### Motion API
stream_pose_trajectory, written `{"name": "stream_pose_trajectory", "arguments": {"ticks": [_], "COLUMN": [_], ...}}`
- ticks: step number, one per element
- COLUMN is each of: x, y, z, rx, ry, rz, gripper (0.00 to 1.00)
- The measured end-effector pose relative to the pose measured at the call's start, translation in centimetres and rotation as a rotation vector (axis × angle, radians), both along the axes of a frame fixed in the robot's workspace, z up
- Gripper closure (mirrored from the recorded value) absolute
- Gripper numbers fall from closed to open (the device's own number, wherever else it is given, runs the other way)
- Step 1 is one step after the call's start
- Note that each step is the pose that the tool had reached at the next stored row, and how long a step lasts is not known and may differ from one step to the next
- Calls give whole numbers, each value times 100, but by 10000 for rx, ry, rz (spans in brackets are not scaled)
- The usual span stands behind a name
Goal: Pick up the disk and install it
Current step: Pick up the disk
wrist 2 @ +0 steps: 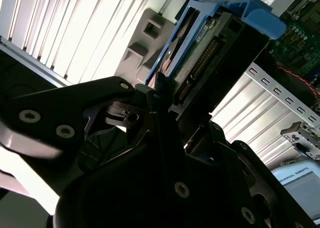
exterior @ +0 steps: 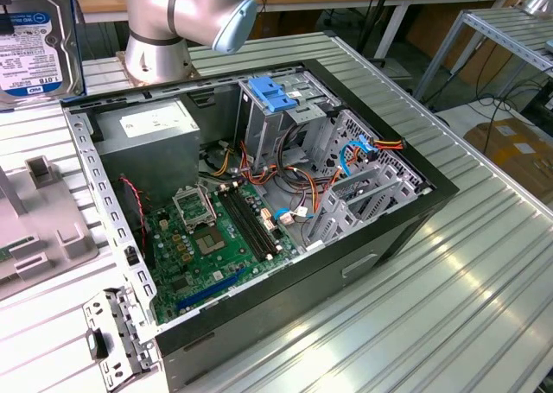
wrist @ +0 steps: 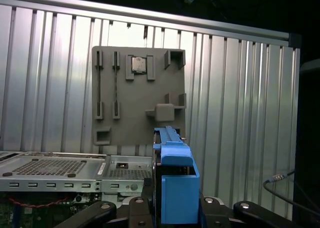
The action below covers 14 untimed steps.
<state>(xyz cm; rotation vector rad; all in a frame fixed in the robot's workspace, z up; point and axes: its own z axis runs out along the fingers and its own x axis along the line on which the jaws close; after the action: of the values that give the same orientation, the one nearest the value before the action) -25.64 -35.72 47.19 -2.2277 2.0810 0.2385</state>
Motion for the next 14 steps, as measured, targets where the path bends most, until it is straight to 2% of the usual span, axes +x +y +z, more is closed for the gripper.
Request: {"name": "stream_pose_trajectory", "arguments": {"ticks": [3, 6, 14], "x": [14, 179, 221], "y": [-6, -108, -132], "z": [0, 0, 0], "rx": [0, -1, 0], "ry": [0, 0, 0], "rz": [0, 0, 0], "gripper": [64, 64, 64]}}
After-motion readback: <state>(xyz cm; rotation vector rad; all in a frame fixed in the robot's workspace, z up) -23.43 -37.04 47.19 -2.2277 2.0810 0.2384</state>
